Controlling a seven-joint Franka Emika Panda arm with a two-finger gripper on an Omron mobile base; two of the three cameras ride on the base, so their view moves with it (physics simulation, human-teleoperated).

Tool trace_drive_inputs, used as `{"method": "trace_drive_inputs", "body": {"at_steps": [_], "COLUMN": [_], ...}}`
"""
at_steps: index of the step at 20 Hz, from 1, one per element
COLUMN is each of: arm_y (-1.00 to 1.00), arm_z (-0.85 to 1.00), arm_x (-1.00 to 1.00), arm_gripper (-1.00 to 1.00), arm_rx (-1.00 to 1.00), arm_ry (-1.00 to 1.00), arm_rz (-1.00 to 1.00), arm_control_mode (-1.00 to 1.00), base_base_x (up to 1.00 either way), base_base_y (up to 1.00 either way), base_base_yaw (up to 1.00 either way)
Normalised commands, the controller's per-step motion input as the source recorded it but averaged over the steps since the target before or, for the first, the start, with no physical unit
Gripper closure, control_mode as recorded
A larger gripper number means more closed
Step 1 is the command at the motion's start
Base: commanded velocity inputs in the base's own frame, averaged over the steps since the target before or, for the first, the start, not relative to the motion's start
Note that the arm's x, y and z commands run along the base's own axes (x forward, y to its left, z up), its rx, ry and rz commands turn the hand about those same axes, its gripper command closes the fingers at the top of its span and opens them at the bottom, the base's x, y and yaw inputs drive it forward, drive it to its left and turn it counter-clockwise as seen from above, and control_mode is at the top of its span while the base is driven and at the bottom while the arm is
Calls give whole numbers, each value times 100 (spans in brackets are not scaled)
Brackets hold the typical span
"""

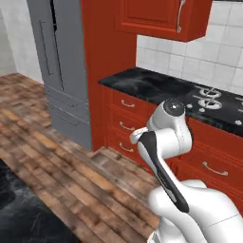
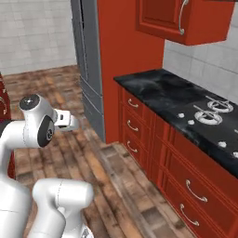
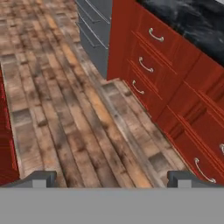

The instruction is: There is a wine glass and glass cup on the dining counter. Place the wine bottle next to the wine glass and the juice bottle next to the glass cup.

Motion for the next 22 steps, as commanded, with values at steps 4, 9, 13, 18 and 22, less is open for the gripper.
{"method": "trace_drive_inputs", "body": {"at_steps": [4, 9, 13, 18, 22], "arm_y": [0, 0, 0, 0, 0], "arm_z": [0, 0, 0, 0, 0], "arm_x": [0, 0, 0, 0, 0], "arm_gripper": [-100, -100, -100, -100, -100], "arm_rx": [0, 0, 0, 0, 0], "arm_ry": [0, 0, 0, 0, 0], "arm_rz": [0, 0, 0, 0, 0], "arm_control_mode": [100, 100, 100, 100, 100], "base_base_x": [54, 67, 81, 87, 89], "base_base_y": [-5, -8, -10, -12, -15], "base_base_yaw": [64, 50, 30, 16, 10]}}
